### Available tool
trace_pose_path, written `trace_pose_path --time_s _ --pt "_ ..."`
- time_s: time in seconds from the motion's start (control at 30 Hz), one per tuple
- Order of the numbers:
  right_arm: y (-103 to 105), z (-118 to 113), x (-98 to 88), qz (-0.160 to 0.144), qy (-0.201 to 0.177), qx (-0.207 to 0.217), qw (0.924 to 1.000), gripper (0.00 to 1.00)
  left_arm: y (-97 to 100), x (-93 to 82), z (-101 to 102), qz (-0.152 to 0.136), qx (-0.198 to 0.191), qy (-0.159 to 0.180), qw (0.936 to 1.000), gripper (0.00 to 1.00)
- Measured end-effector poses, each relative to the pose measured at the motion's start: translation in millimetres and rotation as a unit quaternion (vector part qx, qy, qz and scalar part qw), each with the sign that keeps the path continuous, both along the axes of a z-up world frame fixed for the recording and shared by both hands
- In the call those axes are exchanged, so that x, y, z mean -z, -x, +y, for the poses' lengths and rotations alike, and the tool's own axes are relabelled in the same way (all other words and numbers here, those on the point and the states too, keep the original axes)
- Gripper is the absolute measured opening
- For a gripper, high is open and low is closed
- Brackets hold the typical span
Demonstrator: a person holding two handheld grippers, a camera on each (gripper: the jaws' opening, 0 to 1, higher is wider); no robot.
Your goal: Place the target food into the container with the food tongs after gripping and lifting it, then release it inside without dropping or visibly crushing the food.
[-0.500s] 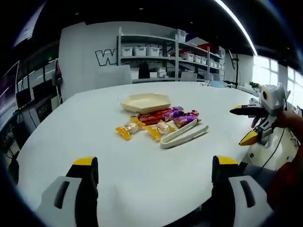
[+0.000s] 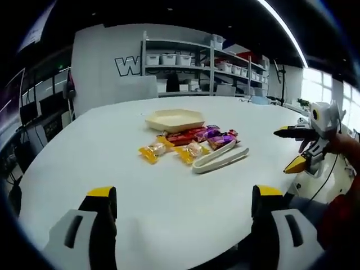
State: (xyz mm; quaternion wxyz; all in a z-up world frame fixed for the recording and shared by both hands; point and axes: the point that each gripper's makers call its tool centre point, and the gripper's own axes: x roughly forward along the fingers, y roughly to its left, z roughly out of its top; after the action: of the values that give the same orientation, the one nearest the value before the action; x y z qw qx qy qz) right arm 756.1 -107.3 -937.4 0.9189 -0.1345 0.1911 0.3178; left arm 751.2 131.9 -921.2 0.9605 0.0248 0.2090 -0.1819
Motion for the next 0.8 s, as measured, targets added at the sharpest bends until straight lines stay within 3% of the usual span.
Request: trace_pose_path --time_s 0.8 --pt "0.7 -0.9 -1.9 -0.005 -0.001 0.004 1.0000 0.97 3.8 1.4 2.1 0.001 -0.003 -0.005 1.0000 0.98"
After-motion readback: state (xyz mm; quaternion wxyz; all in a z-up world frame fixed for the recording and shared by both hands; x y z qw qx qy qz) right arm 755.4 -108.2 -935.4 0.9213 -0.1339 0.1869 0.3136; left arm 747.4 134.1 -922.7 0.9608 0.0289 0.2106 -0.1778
